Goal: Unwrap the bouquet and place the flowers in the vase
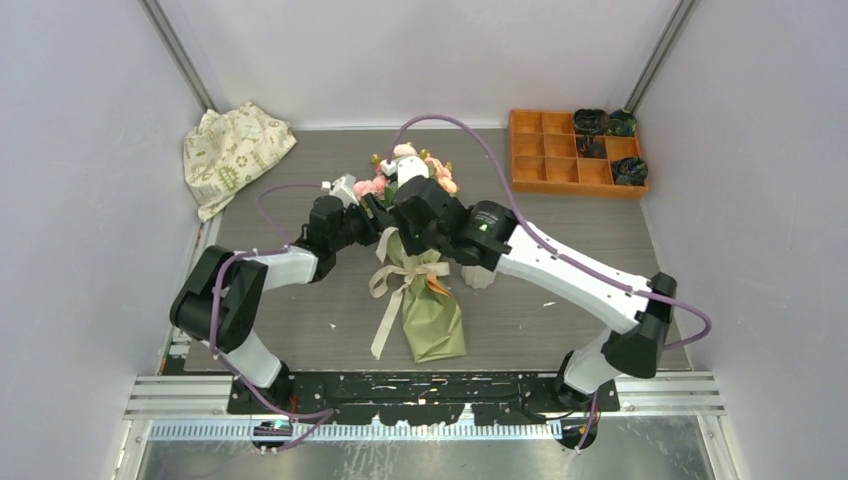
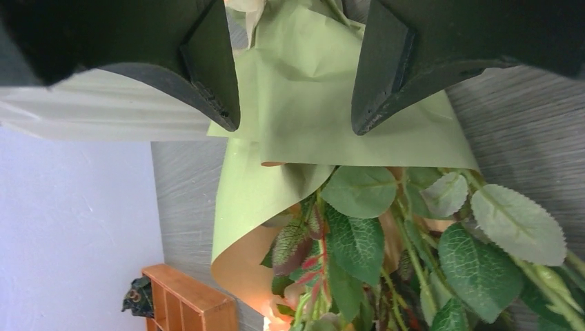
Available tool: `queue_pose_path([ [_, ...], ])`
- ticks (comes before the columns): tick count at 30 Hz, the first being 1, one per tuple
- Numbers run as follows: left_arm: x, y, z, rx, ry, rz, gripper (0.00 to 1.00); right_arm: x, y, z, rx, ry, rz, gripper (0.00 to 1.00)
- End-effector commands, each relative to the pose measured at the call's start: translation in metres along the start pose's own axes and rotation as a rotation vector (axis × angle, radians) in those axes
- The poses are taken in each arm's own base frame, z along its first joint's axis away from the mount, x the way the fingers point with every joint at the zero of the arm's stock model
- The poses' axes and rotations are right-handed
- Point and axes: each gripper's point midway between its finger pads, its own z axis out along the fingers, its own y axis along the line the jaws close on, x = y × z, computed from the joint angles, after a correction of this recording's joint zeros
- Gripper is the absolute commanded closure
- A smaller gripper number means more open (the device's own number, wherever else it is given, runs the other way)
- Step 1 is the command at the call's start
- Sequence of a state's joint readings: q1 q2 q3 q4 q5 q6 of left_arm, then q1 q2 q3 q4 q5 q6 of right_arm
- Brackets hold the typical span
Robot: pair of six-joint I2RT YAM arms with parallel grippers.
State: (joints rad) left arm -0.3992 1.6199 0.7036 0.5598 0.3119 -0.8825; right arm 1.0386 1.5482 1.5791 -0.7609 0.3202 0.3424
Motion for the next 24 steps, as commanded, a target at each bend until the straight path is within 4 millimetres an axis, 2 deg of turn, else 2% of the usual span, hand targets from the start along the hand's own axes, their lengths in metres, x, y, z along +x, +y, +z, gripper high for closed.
queue_pose_path([
  [1,-0.027,-0.045,-0.006,0.181,-0.086,0.056,0.39,-0.068,0.002,-0.066,-0.084,-0.235,0.068,0.99],
  [7,-0.034,-0.030,-0.034,0.016,-0.120,0.140,0.39,-0.106,-0.021,-0.127,-0.068,-0.420,0.092,0.99],
  [12,-0.049,-0.025,-0.070,-0.114,-0.181,0.215,0.39,-0.123,-0.043,-0.171,-0.037,-0.537,0.118,0.99],
  [17,-0.056,-0.016,-0.116,-0.235,-0.244,0.280,0.39,-0.129,-0.053,-0.197,-0.043,-0.615,0.152,0.99],
  [19,-0.055,-0.023,-0.138,-0.230,-0.259,0.313,0.39,-0.132,-0.054,-0.203,-0.053,-0.639,0.161,0.99],
  [22,-0.042,-0.032,-0.161,-0.192,-0.240,0.361,0.38,-0.138,-0.060,-0.213,-0.041,-0.678,0.184,0.99],
  [24,-0.026,-0.042,-0.172,-0.134,-0.206,0.379,0.38,-0.140,-0.065,-0.218,-0.026,-0.701,0.198,0.99],
])
